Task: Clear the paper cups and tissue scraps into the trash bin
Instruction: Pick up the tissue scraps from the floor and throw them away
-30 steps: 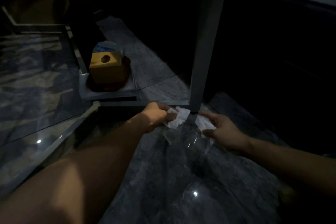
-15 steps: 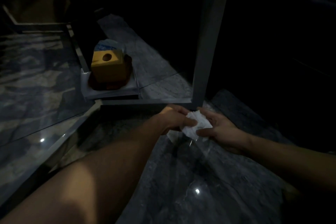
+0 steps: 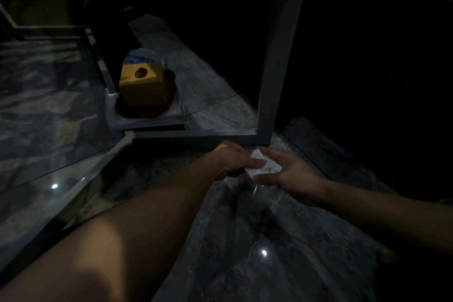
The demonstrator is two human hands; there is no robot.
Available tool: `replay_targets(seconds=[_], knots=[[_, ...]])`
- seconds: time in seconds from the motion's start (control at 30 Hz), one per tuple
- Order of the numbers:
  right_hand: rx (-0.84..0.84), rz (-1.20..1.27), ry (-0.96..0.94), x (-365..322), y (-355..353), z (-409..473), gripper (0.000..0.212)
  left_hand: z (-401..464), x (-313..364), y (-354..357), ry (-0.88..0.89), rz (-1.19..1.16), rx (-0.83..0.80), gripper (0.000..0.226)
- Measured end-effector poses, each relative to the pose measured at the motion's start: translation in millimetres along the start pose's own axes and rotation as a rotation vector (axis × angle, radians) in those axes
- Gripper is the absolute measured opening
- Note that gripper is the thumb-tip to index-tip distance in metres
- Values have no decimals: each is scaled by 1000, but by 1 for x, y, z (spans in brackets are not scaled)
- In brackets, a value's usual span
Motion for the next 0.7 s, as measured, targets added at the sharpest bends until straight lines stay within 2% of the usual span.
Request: replay_targets(seconds=[0.27,0.47,0.7], knots=[[37,-35,-30,2,-2,0,42,-7,4,2,-23,-58,-96,28],[114,-90,-23,7,-6,1,39,-12,3,7,-119,-152,-187,28],[141,-72,29,2,-17,-2,24,-9,4,-3,-77,-155,-106,16]])
Point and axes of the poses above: each hand's wrist, its own z-axis towards the middle knuckle, its own y-axis out of the palm, x = y × z, the point moved 4 cm from there along z, towards the middle knuckle, and after that the axes turned 14 degrees about x, right-handed, at the moved point
